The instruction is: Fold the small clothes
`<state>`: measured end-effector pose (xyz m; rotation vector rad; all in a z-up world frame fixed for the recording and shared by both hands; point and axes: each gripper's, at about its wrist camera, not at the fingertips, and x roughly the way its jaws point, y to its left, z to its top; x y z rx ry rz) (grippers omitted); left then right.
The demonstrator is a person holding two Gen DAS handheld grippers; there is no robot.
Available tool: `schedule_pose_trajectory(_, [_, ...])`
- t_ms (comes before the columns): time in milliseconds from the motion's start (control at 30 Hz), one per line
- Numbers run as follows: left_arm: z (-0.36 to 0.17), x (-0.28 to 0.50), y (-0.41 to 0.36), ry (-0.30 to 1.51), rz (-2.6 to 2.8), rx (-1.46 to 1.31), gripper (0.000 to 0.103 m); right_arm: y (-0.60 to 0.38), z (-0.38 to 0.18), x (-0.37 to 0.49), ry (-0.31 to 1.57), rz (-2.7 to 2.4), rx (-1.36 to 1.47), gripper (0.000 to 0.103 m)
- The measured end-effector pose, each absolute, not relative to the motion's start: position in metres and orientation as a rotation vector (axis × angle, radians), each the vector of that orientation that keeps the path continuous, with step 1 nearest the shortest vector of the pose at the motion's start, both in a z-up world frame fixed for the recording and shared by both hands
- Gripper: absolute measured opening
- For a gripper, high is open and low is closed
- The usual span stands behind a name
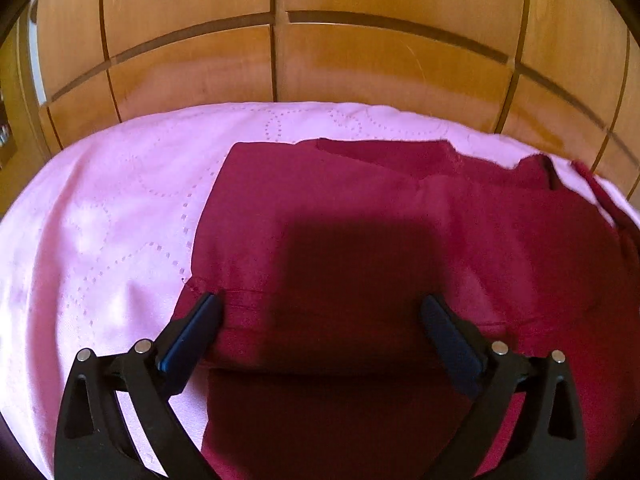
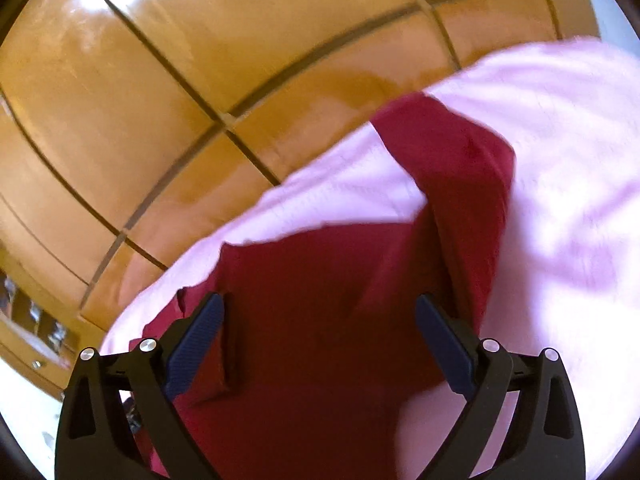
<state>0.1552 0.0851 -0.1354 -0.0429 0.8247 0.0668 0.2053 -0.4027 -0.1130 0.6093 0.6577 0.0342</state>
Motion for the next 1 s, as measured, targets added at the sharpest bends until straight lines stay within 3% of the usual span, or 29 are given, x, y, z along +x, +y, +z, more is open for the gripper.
schedule_pose_trajectory(167, [-0.138, 0.153, 0.085, 0.804, 0.074, -0.044, 0.1, -0.404, -0.094, 0.253, 0.649, -0.035, 0.447, 0.087])
schedule_pose_trajectory(267, [-0.141, 0.153, 0.08, 0.797, 0.098, -0.009, 0.101, -0.406, -0.093, 0.292, 0.674, -0.137, 0.301, 0.076])
schedule_pose_trajectory(567, [-0.143, 0.156, 0.078, 0.777, 0.111, 0.004, 0.101, -0.435, -0.135, 0.387, 0.814, -0.325, 0.194, 0.075])
schedule_pose_trajectory(667, [-0.144, 0.157, 0.079, 0.77, 0.109, 0.001, 0.101, -0.443, -0.153, 0.399, 0.862, -0.348, 0.197, 0.07])
schedule_pose_trajectory(767, [-0.145, 0.155, 0.078, 0.763, 0.106, -0.004, 0.101, -0.446, -0.155, 0.4, 0.854, -0.371, 0.205, 0.061])
schedule_pose_trajectory(833, [-0.145, 0.156, 0.079, 0.76, 0.105, -0.006, 0.101, -0.446, -0.156, 0.401, 0.851, -0.384, 0.206, 0.043])
schedule_pose_trajectory(1000, [-0.145, 0.156, 0.08, 0.756, 0.103, -0.013, 0.101, -0.46, -0.151, 0.389, 0.828, -0.407, 0.294, 0.019])
